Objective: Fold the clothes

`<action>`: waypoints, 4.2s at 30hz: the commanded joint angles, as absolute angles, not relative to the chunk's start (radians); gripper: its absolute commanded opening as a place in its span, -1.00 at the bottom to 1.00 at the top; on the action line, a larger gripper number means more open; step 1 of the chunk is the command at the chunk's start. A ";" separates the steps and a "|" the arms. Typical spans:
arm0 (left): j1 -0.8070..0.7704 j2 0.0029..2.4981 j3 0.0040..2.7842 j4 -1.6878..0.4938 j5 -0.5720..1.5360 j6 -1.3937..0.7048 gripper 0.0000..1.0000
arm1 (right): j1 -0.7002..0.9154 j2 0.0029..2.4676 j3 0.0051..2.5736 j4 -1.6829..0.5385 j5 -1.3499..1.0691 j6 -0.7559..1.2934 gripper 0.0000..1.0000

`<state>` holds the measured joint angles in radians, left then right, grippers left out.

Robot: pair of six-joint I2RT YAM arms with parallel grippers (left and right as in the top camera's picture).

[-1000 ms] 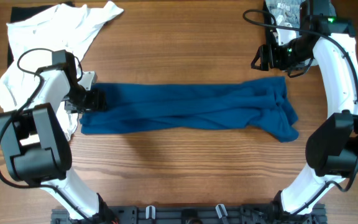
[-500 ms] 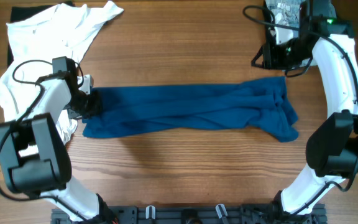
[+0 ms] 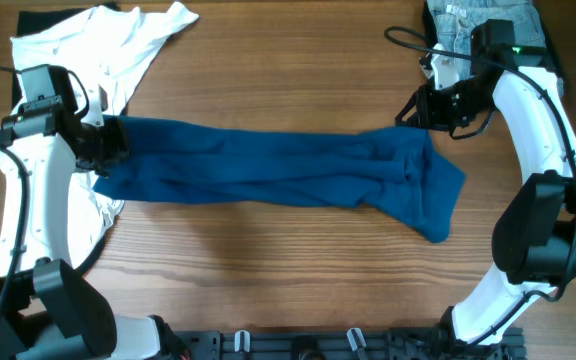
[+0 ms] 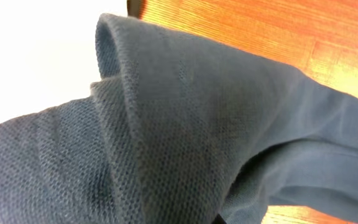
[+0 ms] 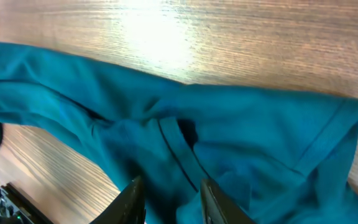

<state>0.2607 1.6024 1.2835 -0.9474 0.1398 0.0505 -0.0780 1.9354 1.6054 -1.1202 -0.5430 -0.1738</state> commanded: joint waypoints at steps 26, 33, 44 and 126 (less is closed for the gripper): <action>-0.442 1.847 1.304 -0.613 0.323 -0.219 0.43 | -0.075 1.924 1.601 -1.070 -0.574 -0.154 -0.29; -0.427 1.774 1.381 -0.766 0.308 -0.239 1.00 | -0.075 1.924 1.601 -1.070 -0.566 -0.154 -0.21; -0.334 1.733 1.394 -0.948 0.092 -0.215 1.00 | -0.130 1.924 1.408 -1.117 -0.322 0.019 0.55; 0.174 1.734 1.393 -0.905 0.107 -0.161 0.99 | 0.412 1.739 1.538 -0.901 -0.356 0.054 0.44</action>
<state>0.1730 1.7409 1.3849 -0.9085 0.0837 -0.1772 0.4328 1.7878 1.5131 -0.8894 -0.4213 0.0723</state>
